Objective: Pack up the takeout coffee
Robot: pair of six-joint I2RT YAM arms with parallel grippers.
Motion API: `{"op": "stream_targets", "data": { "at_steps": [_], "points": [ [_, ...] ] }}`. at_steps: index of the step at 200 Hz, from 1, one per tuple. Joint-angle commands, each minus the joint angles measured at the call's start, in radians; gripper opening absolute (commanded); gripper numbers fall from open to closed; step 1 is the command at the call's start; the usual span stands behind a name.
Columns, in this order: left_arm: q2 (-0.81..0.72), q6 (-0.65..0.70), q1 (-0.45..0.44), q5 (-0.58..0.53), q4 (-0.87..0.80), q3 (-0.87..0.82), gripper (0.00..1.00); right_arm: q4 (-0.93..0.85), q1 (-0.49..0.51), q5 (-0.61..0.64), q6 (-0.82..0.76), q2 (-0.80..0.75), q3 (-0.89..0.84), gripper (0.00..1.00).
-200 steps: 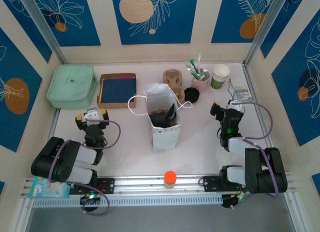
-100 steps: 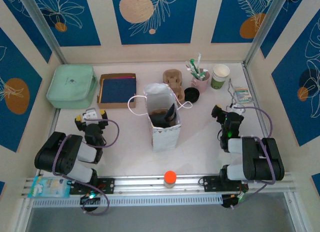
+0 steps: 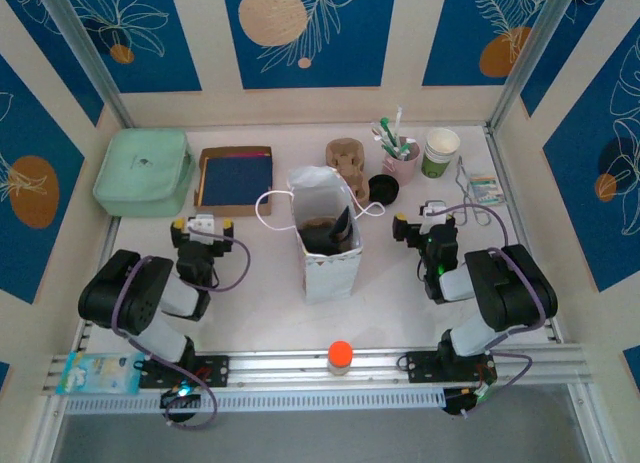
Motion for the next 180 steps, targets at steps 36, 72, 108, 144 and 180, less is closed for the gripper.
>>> {"op": "stream_targets", "data": {
  "at_steps": [36, 72, 108, 144, 180],
  "points": [
    [0.016, 0.057, -0.002, 0.099, 0.037, 0.014, 1.0, 0.055, -0.005, -0.021, -0.053, -0.011, 0.018, 0.99],
    [0.037, 0.052, 0.014, 0.124, 0.03, 0.035, 0.99, -0.271, -0.1, -0.091, 0.051, -0.032, 0.168, 0.99],
    [0.017, 0.038, 0.028, 0.136, -0.047, 0.065, 0.99, -0.286, -0.12, -0.111, 0.069, -0.032, 0.177, 0.99],
    [-0.027, -0.074, 0.148, 0.282, -0.466, 0.248, 1.0, -0.292, -0.124, -0.119, 0.072, -0.032, 0.177, 0.99],
    [-0.023, -0.086, 0.172, 0.315, -0.476, 0.256, 0.99, -0.293, -0.127, -0.122, 0.072, -0.032, 0.178, 0.99]
  ]
}}
